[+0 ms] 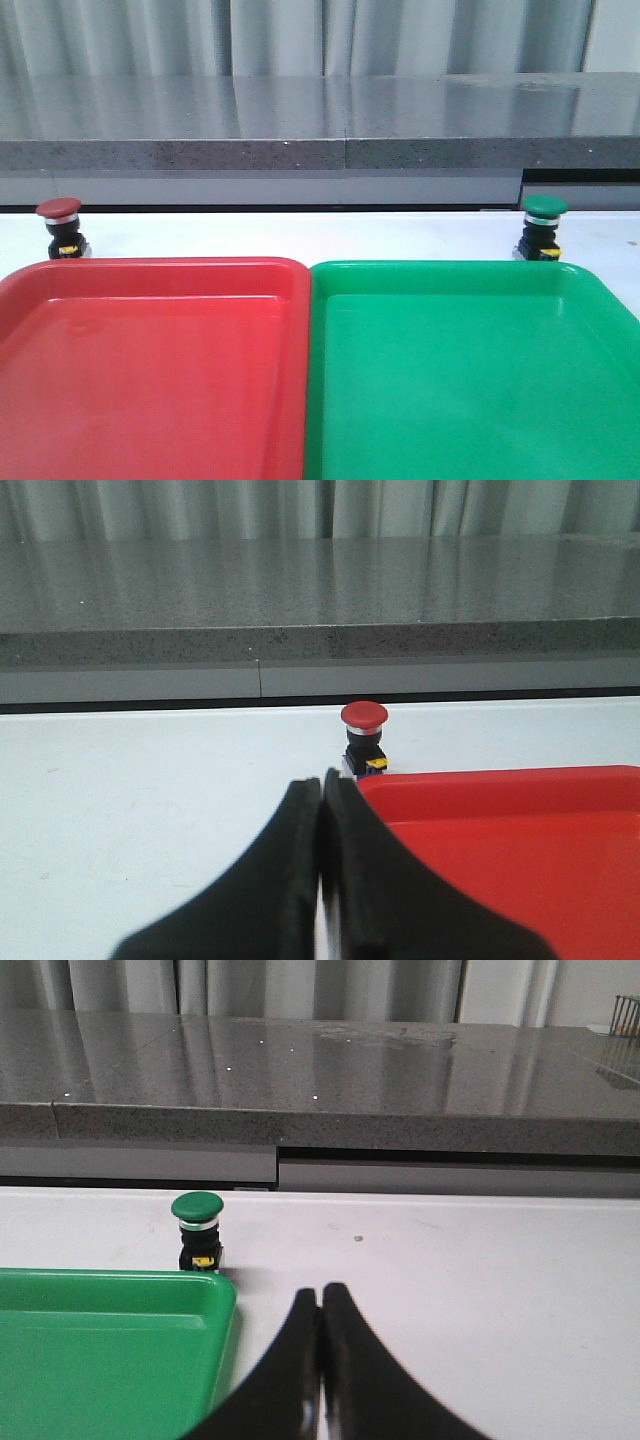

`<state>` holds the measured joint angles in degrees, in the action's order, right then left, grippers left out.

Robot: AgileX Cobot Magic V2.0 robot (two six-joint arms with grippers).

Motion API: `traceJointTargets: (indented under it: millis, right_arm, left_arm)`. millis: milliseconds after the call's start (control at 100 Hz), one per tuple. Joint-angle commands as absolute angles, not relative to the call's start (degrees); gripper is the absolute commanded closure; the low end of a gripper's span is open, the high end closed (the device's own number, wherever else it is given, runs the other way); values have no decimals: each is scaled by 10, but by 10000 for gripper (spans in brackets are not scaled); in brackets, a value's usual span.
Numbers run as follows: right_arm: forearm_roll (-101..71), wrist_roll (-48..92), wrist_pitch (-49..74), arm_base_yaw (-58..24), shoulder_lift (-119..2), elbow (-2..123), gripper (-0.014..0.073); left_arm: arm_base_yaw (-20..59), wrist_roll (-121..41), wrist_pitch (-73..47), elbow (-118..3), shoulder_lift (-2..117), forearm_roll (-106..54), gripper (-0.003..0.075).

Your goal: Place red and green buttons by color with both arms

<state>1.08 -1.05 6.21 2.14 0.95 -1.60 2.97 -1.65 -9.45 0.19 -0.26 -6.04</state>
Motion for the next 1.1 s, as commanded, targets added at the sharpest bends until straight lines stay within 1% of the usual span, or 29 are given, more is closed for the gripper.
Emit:
traceJointTargets:
  millis: [0,230,500,630,770,860,920,1010,1090]
  right_arm:
    - [12,-9,14,21,19,-5,658]
    - [12,-9,14,21,19,-5,658]
    - [12,-9,14,21,19,-5,658]
    - [12,-9,14,21,19,-5,658]
    - [12,-9,14,21,19,-5,658]
    - [12,-9,14,21,19,-5,658]
    - [12,-9,14,21,19,-5,658]
    - [12,-9,14,21,19,-5,658]
    - [12,-9,14,21,19,-5,658]
  left_arm:
    - [28,-17,-49,8,-22,-65,741]
    - [28,-17,-45,8,-22,-65,741]
    - [28,-17,0,8,-22,-65,741]
    - [28,-17,0,8,-22,-65,741]
    - [28,-16,40,4,-22,-77,741]
    - [28,-16,32,-15,-15,-106,741]
    - [28,-16,3,-34,-5,-120,741]
    - [28,-16,-40,-77,23,-120,741]
    - [28,-16,-46,-123,54,-122,741]
